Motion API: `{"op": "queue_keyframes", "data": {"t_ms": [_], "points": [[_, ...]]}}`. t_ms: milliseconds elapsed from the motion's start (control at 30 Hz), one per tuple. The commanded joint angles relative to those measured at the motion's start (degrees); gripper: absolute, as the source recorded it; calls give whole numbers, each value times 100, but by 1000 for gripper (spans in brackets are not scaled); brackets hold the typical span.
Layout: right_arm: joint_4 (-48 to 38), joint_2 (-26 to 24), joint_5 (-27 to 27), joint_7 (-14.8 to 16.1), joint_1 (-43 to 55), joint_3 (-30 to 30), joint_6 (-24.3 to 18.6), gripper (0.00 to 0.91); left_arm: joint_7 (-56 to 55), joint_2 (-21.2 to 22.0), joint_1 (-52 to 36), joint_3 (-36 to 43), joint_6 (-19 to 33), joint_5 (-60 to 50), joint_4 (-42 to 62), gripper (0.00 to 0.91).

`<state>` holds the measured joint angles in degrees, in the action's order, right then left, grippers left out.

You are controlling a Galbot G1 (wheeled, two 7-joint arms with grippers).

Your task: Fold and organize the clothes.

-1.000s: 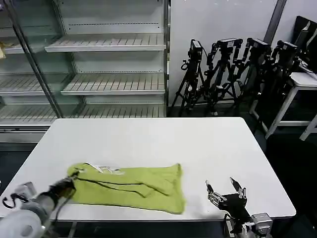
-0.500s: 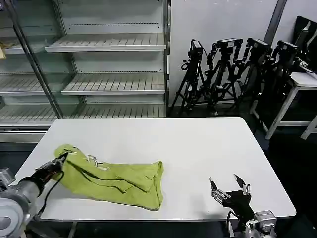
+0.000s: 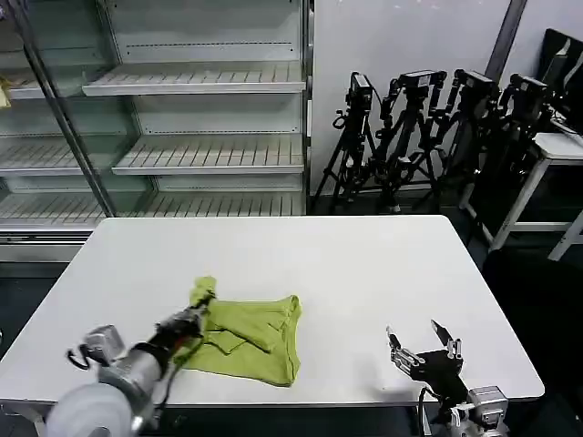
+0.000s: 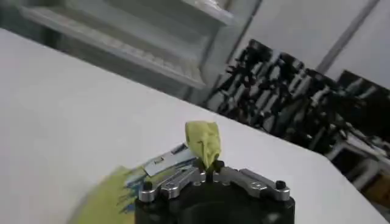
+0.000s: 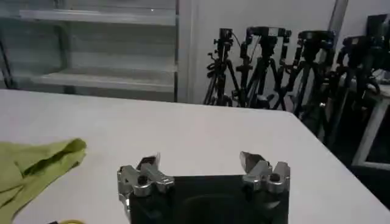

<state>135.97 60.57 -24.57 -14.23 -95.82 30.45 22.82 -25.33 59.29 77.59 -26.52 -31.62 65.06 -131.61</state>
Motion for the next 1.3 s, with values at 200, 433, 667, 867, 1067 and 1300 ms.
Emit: {"op": "queue_keyframes", "data": {"t_ms": [200,433,667,867,1067,1300], "points": [[-12,8,7,-12,-2,-14,-7,907,-86,853,-647,1973,91,-1119,537,20],[-25,23,27,-17,-4,-16,-3,907,-65,965,-864,2115,130,-1371,835,282],[33,10,30,-19,-27,17,11,907,139,896,-876,2066,87,-1443,659,907],[112,25,45,-22,-62,35,13,907,217,791,-755,1832,164,-1149,226,907],[138,56,44,-15,-21,-17,8,907,200,617,-180,1136,175,-750,-147,907],[91,113,80,11,30,-118,-28,907,240,-198,313,-513,8,-133,57,907]]}}
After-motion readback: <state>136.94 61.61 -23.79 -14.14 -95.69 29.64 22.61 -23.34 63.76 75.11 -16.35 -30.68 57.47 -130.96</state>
